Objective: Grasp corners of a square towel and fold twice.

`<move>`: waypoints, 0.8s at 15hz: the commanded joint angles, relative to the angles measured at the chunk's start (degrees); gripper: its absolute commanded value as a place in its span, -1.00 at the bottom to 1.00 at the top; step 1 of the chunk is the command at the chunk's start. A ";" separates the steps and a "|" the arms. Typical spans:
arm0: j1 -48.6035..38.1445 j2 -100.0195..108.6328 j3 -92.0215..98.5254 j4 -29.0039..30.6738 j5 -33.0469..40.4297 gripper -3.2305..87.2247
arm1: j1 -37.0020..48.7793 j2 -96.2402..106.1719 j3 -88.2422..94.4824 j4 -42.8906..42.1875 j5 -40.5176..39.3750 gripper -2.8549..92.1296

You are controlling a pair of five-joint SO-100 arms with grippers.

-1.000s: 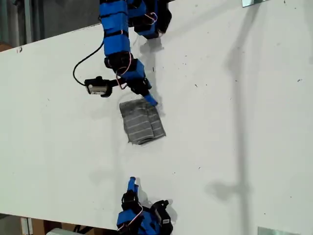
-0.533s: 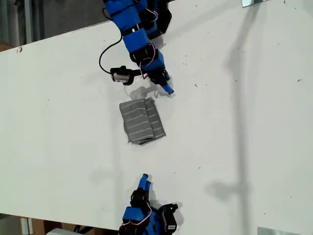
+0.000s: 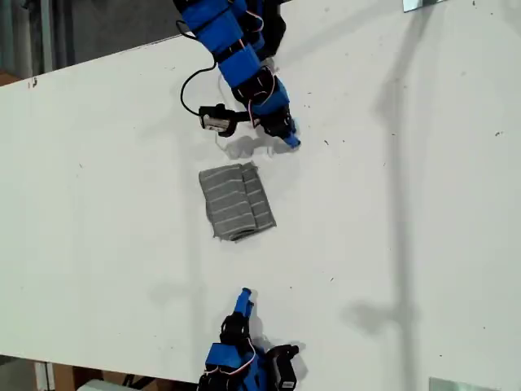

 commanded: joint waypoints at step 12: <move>0.44 0.35 0.44 -0.88 12.13 -0.60 | 37.62 -1.67 -0.18 20.92 -19.78 -0.46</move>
